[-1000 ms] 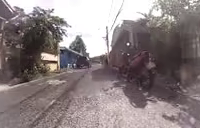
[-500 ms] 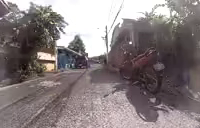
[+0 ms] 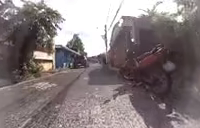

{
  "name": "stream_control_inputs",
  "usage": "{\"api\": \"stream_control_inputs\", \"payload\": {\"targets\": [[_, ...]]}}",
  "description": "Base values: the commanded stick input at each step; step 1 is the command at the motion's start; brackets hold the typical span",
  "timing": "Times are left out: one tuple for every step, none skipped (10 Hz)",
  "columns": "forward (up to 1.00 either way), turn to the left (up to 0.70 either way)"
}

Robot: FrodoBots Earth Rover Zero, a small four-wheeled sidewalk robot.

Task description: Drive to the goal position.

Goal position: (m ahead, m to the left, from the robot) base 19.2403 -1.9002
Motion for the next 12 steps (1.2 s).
{"api": "stream_control_inputs", "payload": {"targets": [[0.7, 0.0], [0.7, 0.0], [0.7, 0.0], [0.7, 0.0], [0.7, 0.0], [0.7, 0.0], [0.7, 0.0], [0.7, 0.0], [0.7, 0.0], [0.7, 0.0], [0.7, 0.0], [0.7, 0.0]]}}
